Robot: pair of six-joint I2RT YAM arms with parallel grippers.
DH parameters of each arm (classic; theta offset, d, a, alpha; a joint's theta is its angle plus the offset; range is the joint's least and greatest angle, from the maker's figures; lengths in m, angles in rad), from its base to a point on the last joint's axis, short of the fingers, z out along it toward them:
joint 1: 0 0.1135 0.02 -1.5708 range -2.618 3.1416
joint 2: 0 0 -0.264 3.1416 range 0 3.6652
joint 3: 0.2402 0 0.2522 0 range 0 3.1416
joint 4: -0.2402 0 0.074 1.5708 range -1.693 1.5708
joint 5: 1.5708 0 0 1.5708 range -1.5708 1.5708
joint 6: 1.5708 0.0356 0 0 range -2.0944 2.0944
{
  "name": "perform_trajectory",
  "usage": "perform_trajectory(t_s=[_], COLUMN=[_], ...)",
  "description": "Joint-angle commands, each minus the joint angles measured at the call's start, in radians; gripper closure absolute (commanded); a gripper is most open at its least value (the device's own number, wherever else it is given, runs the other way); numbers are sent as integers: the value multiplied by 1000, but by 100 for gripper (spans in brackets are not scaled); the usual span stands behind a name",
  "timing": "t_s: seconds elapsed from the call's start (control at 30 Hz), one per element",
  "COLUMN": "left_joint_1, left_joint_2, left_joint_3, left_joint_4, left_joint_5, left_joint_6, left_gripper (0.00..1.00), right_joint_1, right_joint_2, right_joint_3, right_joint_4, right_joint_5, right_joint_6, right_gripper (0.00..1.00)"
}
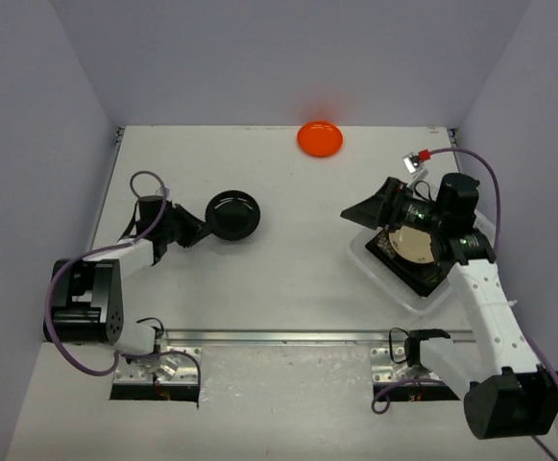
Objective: Place the plates into the plastic bin on the countertop
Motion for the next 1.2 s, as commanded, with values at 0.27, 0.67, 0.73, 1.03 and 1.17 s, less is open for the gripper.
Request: perform_trajectory(t_s=[0.27, 0.67, 0.73, 1.03, 1.17], left_joint_1=[-370, -398, -398, -397, -395], left_joint_2=[-129, -141, -145, -312, -441], left_joint_3=[77, 56, 56, 132, 127], left_joint_4=[132, 204, 200, -183, -348], left_joint_5=[292, 394, 404, -30, -265], left_joint_6=[57, 20, 25, 127, 126], left_gripper=[100, 93, 86, 0, 0], right_joint_1=[275, 347, 345, 74, -128], right_joint_2=[338, 356, 324, -5, -152], right_joint_3=[101, -31, -59, -262, -275], right_joint_4=[-123, 196, 254, 256, 107], right_joint_5=[319, 211, 225, 300, 267], right_joint_6=[-254, -74, -25, 159, 147], right_gripper=[1, 98, 100, 100, 100])
